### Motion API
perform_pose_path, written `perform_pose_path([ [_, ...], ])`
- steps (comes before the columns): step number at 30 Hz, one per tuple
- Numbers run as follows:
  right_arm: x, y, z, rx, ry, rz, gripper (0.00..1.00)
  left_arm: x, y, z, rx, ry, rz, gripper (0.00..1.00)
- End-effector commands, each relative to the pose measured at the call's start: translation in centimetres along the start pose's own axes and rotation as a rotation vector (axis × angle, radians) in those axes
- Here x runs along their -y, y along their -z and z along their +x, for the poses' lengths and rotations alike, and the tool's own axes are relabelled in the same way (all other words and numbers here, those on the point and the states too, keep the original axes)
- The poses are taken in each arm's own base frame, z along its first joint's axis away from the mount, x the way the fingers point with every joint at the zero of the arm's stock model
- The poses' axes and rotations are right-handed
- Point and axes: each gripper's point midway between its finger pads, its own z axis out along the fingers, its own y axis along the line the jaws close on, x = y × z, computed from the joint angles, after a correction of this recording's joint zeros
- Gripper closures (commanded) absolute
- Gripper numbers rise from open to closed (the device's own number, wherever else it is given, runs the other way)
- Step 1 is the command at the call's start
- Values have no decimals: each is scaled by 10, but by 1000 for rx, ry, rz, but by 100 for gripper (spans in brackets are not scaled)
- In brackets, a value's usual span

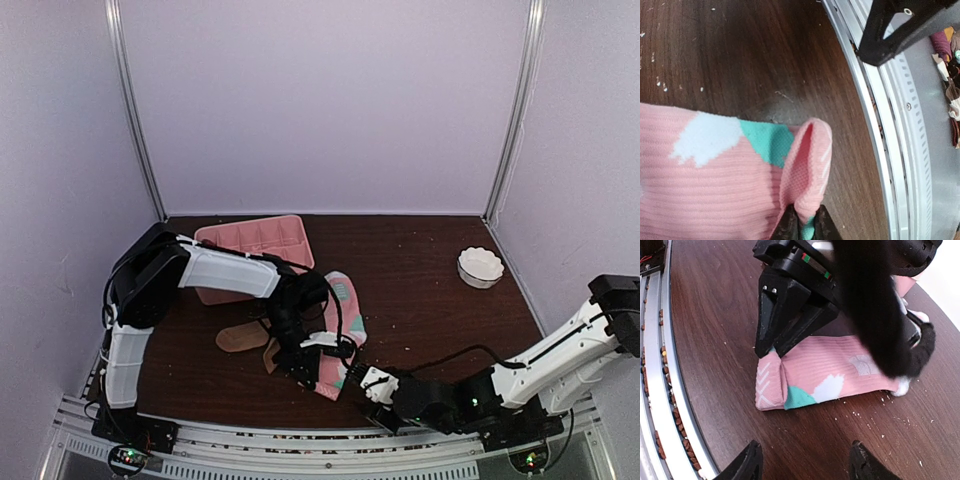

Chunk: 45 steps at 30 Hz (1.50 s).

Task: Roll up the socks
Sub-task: Pick up the sock from the center of the board.

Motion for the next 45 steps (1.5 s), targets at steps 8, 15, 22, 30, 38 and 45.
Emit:
perform_pose_path([
  [8, -39, -20, -25, -2, 154, -37, 43, -1, -2, -4, 25, 26, 42, 87],
  [15, -36, -38, -22, -35, 226, 1, 46, -1, -2, -4, 24, 22, 44, 86],
  [22, -28, -49, -11, -79, 273, -1, 57, -1, -1, -6, 25, 16, 45, 86],
  [30, -31, -60, -11, -107, 342, -3, 65, -3, -3, -4, 15, 25, 51, 85],
  [38, -25, -64, -12, -127, 401, 61, 67, -2, -3, -2, 7, 28, 56, 85],
  [45, -28, -55, -18, -114, 443, 66, 66, -2, -5, 1, -2, 34, 62, 85],
])
